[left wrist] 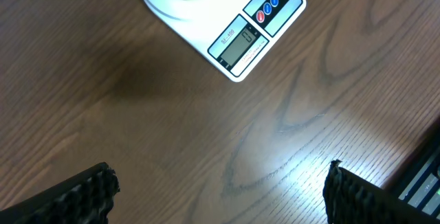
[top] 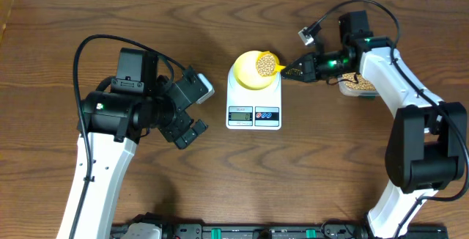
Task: Scoop item into bowl and weigh 50g on scale
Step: 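Tip the scoop to pour soybeans into the yellow bowl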
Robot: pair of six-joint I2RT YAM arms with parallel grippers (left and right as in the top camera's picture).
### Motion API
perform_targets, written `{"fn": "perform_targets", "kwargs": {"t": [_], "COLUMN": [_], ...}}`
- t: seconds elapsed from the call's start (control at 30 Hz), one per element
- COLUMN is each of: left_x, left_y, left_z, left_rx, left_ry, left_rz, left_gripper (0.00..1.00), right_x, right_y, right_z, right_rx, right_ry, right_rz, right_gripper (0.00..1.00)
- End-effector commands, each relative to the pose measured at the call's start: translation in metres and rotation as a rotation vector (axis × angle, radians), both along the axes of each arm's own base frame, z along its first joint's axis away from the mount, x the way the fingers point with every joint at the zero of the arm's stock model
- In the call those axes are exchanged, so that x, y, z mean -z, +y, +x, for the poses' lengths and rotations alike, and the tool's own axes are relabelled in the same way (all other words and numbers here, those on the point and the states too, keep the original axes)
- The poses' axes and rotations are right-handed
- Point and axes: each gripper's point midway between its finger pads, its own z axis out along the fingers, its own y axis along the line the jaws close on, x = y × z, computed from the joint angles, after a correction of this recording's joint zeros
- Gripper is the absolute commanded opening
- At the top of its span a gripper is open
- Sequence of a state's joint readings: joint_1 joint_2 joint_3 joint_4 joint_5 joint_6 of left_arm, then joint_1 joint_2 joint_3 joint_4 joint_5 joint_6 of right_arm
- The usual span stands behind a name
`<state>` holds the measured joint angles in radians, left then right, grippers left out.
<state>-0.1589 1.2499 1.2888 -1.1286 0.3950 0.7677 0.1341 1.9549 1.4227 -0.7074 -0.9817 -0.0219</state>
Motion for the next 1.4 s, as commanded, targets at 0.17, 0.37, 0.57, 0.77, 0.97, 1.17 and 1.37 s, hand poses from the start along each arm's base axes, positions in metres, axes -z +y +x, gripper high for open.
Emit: {"fn": "perform_targets", "kwargs": {"t": [0.17,0.37,0.57,0.77,0.97,1.17,1.37], "left_x": [0.002,0.002,0.002,0.002,0.002,0.002,0.002], "left_y": [-0.001,-0.001,-0.001,-0.001,-0.001,-0.001,-0.001], "left_z": [-0.002,-0.002,-0.002,-0.002,-0.002,-0.002,-0.002], "left_rx": [0.018,0.018,0.018,0.018,0.018,0.018,0.018], "left_ry": [0.007,0.007,0.007,0.007,0.007,0.007,0.007], "left_rz": [-0.007,-0.007,-0.007,-0.007,-0.007,-0.007,-0.007], "left_gripper": [0.98,0.98,0.98,0.98,0.98,0.98,0.98], "right_x": [-0.025,-0.029,-0.024,-0.025,-0.033,-0.041,-0.047], "right_y": [0.009,0.019,0.025,0.026,0.026,0.026,0.019], "right_z": [0.01,0.008,0.01,0.012,0.015,0.014,0.016], "right_rx": [-0.046,-0.088,-0.095,-0.103,-0.099,-0.101,-0.078], "right_ry": [-0.158,-0.206,-0.243,-0.291,-0.314,-0.341,-0.366], "right_rz": [-0.074,-0.161,-0.302,-0.363,-0.363,-0.36,-0.404], "right_gripper": [0.01,0.01,0.01,0.01,0.01,0.01,0.01]}}
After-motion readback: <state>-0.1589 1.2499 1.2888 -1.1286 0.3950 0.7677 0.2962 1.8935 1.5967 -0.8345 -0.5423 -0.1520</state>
